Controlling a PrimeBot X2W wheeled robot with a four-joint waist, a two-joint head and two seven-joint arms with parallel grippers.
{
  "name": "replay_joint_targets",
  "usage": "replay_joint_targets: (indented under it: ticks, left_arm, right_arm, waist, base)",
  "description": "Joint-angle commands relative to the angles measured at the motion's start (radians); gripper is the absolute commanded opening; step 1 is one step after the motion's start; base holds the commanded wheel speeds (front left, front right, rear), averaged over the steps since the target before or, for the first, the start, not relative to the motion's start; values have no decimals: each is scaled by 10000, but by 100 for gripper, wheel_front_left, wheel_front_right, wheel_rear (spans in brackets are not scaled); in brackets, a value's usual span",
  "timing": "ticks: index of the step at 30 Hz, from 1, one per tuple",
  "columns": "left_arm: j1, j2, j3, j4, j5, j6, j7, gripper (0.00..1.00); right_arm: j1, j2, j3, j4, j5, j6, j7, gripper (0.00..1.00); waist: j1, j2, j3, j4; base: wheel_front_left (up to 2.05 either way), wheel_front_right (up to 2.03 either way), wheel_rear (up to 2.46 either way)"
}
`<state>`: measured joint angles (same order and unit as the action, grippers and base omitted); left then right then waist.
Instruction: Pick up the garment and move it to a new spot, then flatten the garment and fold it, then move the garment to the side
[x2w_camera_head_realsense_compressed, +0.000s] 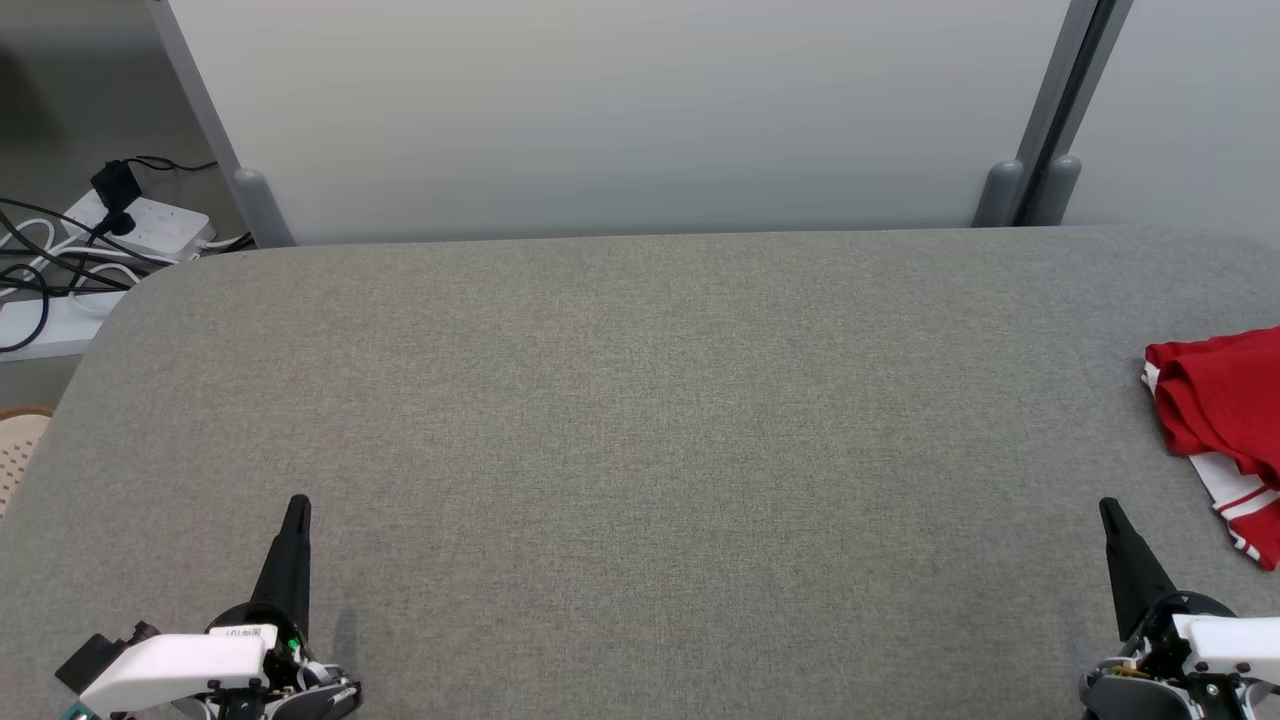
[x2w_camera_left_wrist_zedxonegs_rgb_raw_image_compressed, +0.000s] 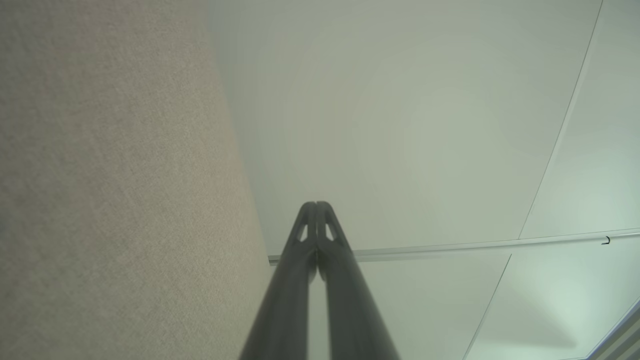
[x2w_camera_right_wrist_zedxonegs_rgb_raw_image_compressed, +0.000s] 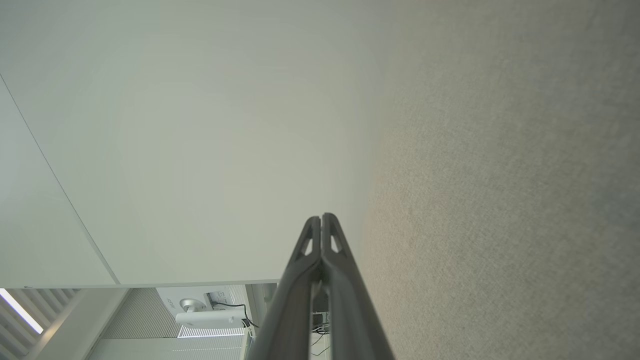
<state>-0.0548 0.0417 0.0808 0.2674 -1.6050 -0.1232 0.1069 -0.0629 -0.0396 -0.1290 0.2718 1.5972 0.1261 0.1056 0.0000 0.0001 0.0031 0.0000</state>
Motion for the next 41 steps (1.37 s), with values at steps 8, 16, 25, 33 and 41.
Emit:
replay_joint_targets:
  ticks: [8,16,25,33,41]
  left_arm:
    - [-532,85,329,-223,-36,-75,63,0]
    - [-532,85,329,-223,-37,-75,62,0]
    - [-532,85,329,-223,-37,-75,62,0]
    - [-532,85,328,-223,-37,-75,62,0]
    - [-532,85,328,-223,-37,-75,62,0]
  right_arm:
    - [-450,-106,152,-270,114,46,77,0]
    - [-450,-106,152,-270,115,46,76,0]
    - [-450,-106,152,-270,115,46,76,0]
    - [-450,-106,152,-270,115,46,76,0]
    - [-450,-106,152,-270,115,46,76,0]
  waist:
    - [1,-1,0,0]
    - [1,-1,0,0]
    - [1,-1,0,0]
    - [1,-1,0,0]
    - [1,-1,0,0]
  base:
    - [0,0,0]
    - [0,0,0]
    - [0,0,0]
    - [0,0,0]
    - [0,0,0]
